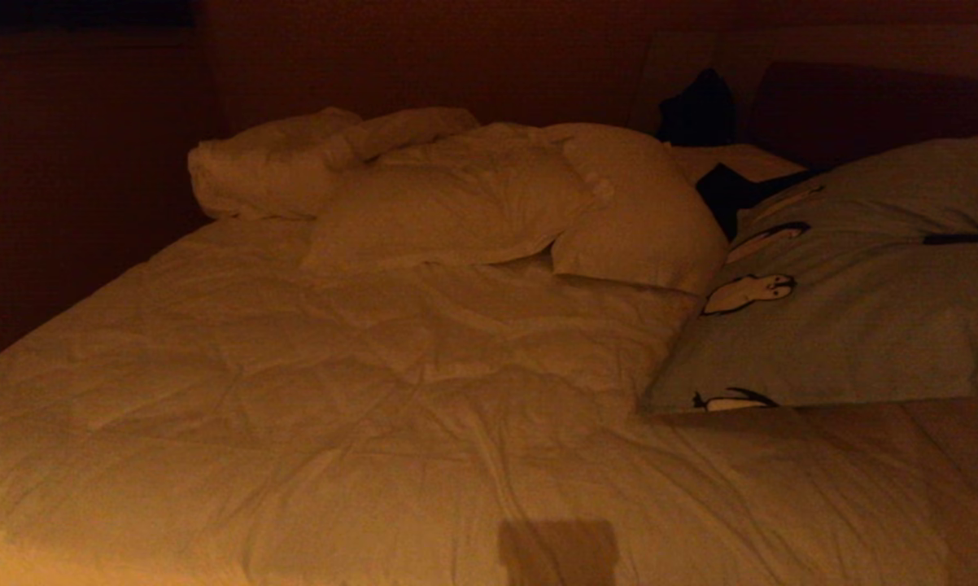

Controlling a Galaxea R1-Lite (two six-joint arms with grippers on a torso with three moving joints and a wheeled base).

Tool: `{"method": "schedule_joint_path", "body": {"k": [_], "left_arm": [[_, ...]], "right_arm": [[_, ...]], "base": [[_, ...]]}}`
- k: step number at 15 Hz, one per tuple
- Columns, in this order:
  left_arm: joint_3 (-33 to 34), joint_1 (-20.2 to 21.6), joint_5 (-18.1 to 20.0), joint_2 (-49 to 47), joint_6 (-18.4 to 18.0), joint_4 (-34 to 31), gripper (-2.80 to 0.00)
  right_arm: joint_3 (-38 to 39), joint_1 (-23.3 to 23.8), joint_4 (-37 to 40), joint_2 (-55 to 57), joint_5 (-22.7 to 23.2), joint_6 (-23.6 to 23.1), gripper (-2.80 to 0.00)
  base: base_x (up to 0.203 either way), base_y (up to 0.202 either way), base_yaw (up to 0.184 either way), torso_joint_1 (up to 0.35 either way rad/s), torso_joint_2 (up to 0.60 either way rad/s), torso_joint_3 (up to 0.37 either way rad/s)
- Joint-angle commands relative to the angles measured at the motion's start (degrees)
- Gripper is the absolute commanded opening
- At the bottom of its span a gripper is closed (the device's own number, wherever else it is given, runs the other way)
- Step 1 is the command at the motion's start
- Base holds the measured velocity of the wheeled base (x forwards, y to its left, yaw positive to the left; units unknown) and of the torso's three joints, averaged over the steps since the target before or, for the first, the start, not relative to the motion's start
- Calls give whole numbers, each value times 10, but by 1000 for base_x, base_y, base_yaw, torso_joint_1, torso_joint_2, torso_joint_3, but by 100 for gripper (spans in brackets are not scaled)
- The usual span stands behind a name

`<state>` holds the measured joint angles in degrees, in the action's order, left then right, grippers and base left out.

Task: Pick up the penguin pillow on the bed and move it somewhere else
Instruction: Place the pillow at the bedside

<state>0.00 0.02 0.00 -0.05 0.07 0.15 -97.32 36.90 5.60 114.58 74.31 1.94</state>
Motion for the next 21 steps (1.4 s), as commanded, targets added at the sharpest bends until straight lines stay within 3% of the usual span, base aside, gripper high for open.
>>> {"method": "schedule_joint_path", "body": {"k": [1,21], "left_arm": [[2,0,0,0,0,0,-280],[2,0,0,0,0,0,-280]], "right_arm": [[-4,1,0,2,0,15,-280],[-16,0,-2,40,0,16,-280]], "base": [[0,0,0,0,0,0],[0,0,0,0,0,0]]}}
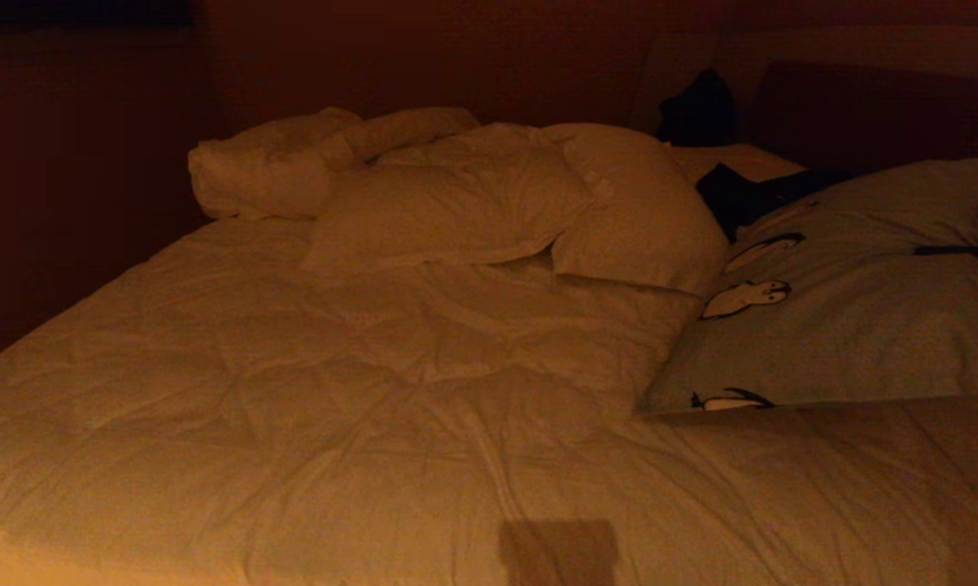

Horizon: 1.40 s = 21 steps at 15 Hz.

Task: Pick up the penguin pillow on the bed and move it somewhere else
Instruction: Place the pillow at the bedside

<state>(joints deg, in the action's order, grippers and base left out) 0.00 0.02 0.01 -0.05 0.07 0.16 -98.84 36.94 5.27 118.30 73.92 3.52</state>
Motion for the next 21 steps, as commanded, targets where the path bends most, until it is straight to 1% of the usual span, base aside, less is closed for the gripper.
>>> {"method": "schedule_joint_path", "body": {"k": [1,21], "left_arm": [[2,0,0,0,0,0,-280],[2,0,0,0,0,0,-280]], "right_arm": [[-1,0,2,3,4,0,-280],[0,0,3,2,5,2,-280]], "base": [[0,0,0,0,0,0],[0,0,0,0,0,0]]}}
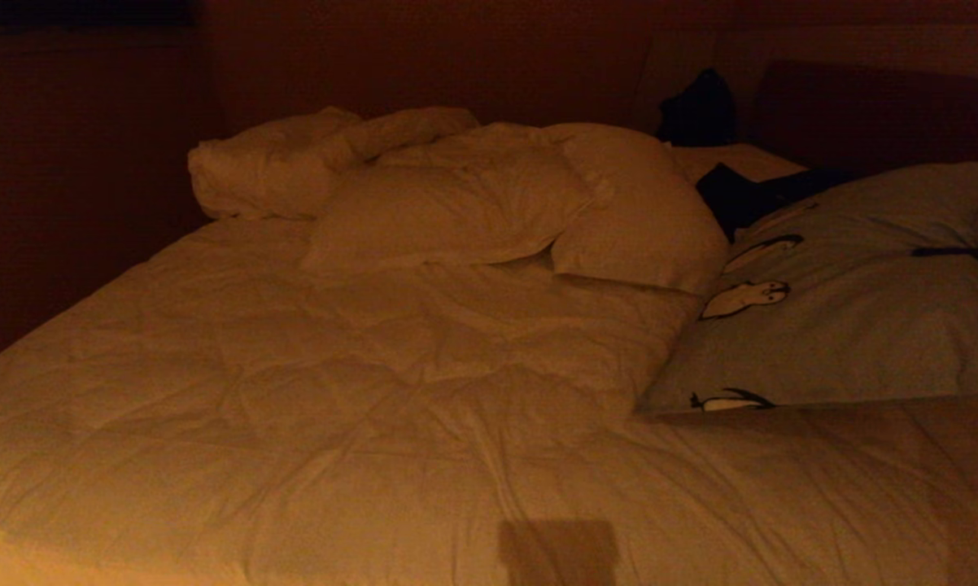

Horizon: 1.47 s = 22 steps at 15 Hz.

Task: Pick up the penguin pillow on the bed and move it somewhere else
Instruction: Place the pillow at the bedside

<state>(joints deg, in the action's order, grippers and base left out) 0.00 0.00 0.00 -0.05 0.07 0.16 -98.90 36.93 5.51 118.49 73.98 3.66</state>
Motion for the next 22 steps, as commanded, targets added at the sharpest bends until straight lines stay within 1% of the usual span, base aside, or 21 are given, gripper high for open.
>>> {"method": "schedule_joint_path", "body": {"k": [1,12,13,20,22], "left_arm": [[2,0,0,0,0,0,-280],[2,0,0,0,0,0,-280],[2,0,0,0,0,0,-280],[2,0,0,0,0,0,-280],[2,0,0,0,0,0,-280]], "right_arm": [[0,0,0,0,5,0,-280],[1,0,0,1,4,0,-280],[1,0,-1,1,4,0,0],[-1,0,2,-7,4,2,0],[1,0,4,-24,5,10,0]], "base": [[0,0,0,0,0,0],[0,0,0,0,0,0],[0,0,0,0,0,0],[0,0,0,0,0,0],[0,0,0,0,0,0]]}}
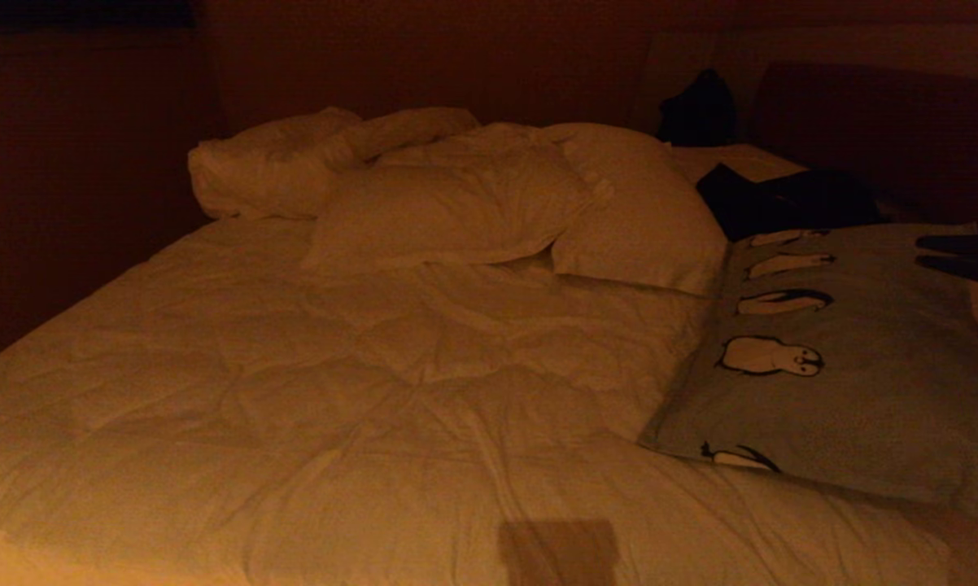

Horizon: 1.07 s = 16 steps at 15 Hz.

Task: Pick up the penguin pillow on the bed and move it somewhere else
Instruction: Place the pillow at the bedside

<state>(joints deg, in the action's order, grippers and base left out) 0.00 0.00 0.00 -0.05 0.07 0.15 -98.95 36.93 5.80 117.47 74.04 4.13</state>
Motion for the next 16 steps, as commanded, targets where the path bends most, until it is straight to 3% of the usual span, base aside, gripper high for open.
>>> {"method": "schedule_joint_path", "body": {"k": [1,5,7,13,16], "left_arm": [[2,0,0,0,0,0,-280],[2,0,0,0,0,0,-280],[2,0,0,0,0,0,-280],[2,0,0,0,0,0,-280],[2,0,0,0,0,0,-280]], "right_arm": [[2,0,2,-21,4,13,0],[2,0,-1,-87,3,126,0],[1,0,-1,-106,-9,160,0],[-42,-2,-3,-142,-122,348,0],[-72,-10,-2,-136,-190,412,0]], "base": [[0,0,0,0,0,0],[0,0,0,0,0,0],[0,0,0,0,0,0],[0,0,0,0,0,0],[0,0,0,0,0,0]]}}
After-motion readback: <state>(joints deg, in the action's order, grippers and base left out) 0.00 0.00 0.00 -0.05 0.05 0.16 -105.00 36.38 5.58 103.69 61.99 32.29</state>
